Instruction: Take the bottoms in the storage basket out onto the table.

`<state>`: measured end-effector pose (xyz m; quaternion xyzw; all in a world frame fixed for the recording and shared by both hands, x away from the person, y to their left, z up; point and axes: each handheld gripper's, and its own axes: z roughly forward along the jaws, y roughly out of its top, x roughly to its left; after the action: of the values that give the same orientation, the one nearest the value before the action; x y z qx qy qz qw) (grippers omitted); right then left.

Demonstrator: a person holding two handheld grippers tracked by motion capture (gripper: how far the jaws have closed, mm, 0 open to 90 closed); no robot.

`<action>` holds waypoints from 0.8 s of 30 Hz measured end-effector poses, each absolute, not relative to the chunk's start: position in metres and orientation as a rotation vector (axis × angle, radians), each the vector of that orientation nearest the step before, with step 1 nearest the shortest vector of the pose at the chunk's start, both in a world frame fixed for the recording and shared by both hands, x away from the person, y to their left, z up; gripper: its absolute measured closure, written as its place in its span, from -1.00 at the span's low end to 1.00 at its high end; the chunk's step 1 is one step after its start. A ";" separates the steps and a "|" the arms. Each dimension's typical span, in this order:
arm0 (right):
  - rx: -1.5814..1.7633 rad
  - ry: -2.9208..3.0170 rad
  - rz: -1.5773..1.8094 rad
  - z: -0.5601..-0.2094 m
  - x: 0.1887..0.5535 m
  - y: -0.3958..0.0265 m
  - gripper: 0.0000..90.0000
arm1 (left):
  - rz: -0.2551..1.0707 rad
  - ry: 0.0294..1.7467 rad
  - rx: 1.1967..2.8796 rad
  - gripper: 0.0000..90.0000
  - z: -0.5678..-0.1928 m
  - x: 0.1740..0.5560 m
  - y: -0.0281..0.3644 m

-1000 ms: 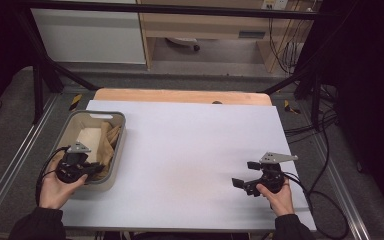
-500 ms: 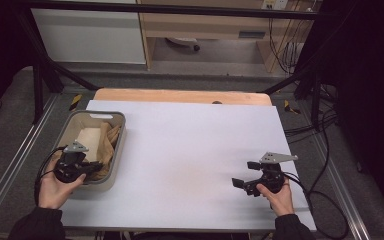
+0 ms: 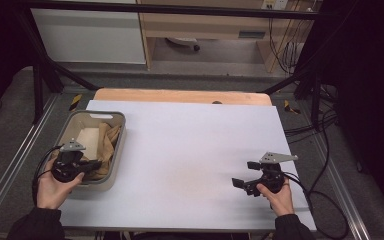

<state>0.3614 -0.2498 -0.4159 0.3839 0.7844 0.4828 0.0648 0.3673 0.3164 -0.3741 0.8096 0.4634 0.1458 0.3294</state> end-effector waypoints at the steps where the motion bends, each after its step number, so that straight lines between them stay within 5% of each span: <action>1: 1.159 2.368 1.457 -0.416 0.361 -0.250 -0.99 | 0.381 1.214 2.114 0.91 -0.373 0.367 0.317; 24: 1.154 2.371 1.455 -0.416 0.362 -0.250 -0.99 | 0.398 1.215 2.066 0.91 -0.363 0.363 0.320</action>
<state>0.3617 -0.2497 -0.4161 0.3825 0.7855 0.4821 0.0650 0.3628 0.3200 -0.3627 0.7969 0.4688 0.1536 0.3486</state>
